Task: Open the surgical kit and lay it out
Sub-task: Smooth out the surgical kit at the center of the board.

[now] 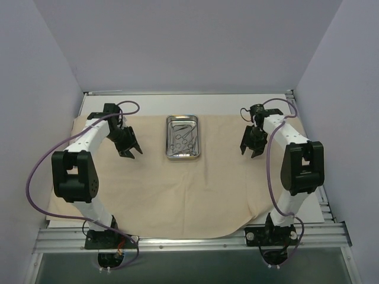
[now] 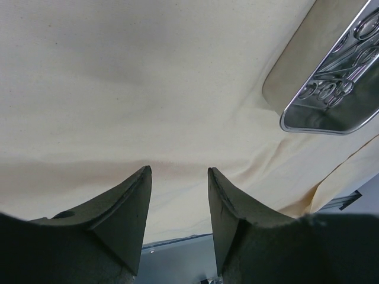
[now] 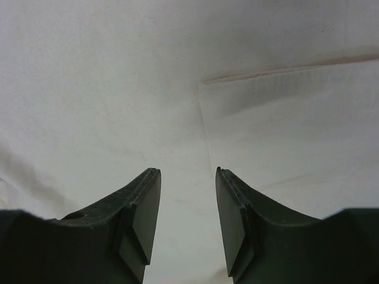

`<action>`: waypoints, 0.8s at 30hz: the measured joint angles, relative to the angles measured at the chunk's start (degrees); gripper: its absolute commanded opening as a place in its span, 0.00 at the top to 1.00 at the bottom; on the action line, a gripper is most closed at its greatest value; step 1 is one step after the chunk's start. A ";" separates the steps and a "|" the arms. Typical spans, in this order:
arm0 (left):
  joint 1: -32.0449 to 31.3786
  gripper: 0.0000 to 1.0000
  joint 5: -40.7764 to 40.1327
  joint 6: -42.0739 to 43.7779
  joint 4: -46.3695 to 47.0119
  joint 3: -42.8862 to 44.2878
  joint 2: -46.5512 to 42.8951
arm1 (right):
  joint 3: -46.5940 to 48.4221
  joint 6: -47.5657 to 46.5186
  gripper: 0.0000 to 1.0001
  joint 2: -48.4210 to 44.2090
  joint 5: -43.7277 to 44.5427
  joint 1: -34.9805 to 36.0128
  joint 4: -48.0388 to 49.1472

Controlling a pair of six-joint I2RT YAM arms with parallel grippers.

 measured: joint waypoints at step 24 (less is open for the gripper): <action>1.07 0.48 3.39 1.70 0.76 1.99 3.76 | 6.88 0.61 0.63 12.81 8.74 -0.07 1.40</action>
